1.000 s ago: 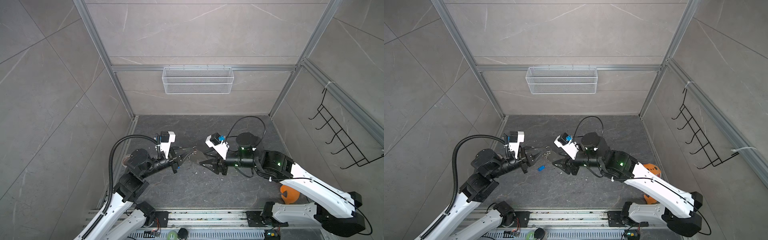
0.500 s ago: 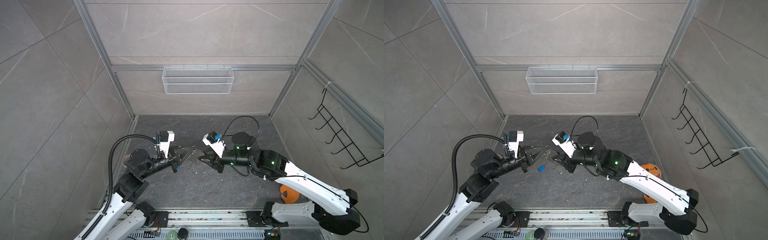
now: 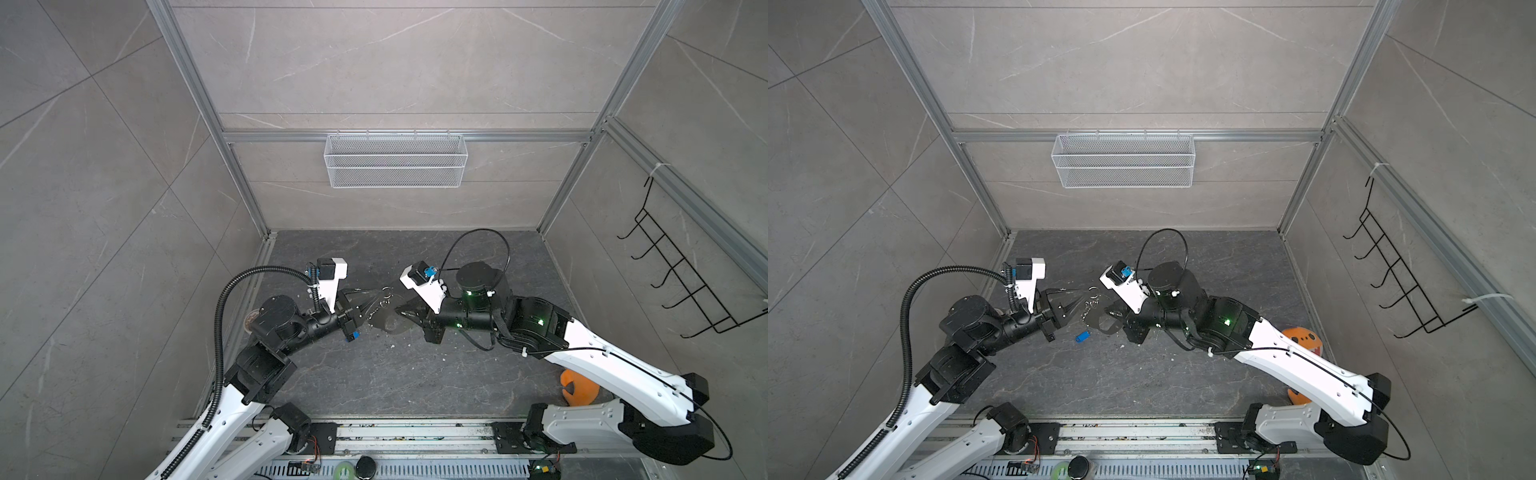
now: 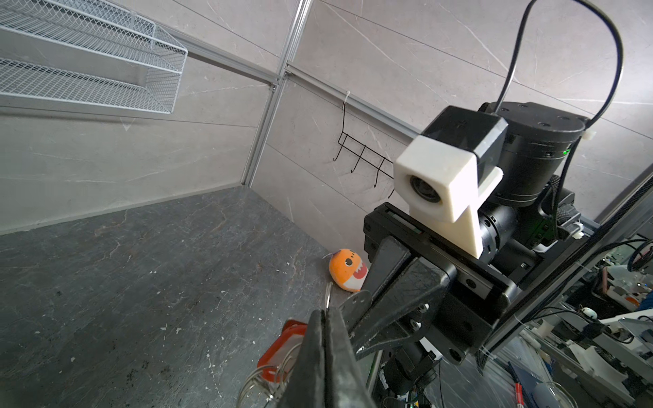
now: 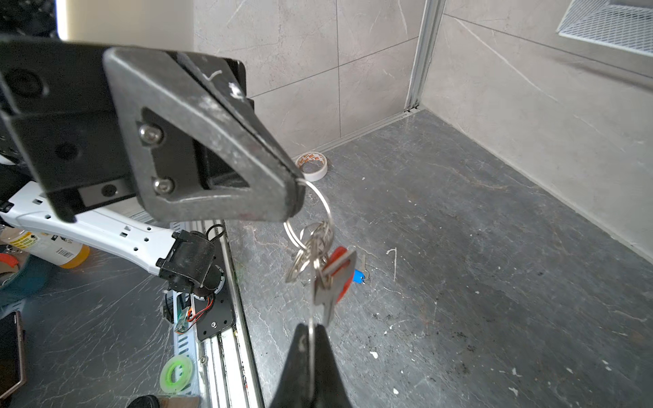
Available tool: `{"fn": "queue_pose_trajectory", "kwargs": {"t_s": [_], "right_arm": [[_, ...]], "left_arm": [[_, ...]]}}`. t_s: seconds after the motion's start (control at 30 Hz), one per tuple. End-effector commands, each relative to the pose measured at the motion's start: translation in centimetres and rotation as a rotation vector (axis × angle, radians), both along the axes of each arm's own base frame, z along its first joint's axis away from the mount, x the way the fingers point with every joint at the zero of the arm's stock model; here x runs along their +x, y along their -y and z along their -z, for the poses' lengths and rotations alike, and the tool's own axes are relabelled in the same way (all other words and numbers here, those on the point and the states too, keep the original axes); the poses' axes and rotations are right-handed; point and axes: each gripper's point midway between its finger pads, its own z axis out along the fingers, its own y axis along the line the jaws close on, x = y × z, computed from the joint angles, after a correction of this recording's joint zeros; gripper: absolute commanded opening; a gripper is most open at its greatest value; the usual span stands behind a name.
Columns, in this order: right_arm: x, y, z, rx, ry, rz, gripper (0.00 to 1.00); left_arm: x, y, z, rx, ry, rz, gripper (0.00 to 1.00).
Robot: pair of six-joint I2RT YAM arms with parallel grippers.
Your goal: Remove the keys from the keyring
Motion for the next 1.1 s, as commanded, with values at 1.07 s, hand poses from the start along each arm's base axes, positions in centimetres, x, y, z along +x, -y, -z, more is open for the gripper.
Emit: {"fn": "queue_pose_trajectory", "kwargs": {"t_s": [1.07], "right_arm": [[-3.0,-3.3,-1.4,-0.096,0.232,-0.027,0.12]], "left_arm": [[1.1,-0.2,-0.3,-0.025,-0.039,-0.050,0.00]]}}
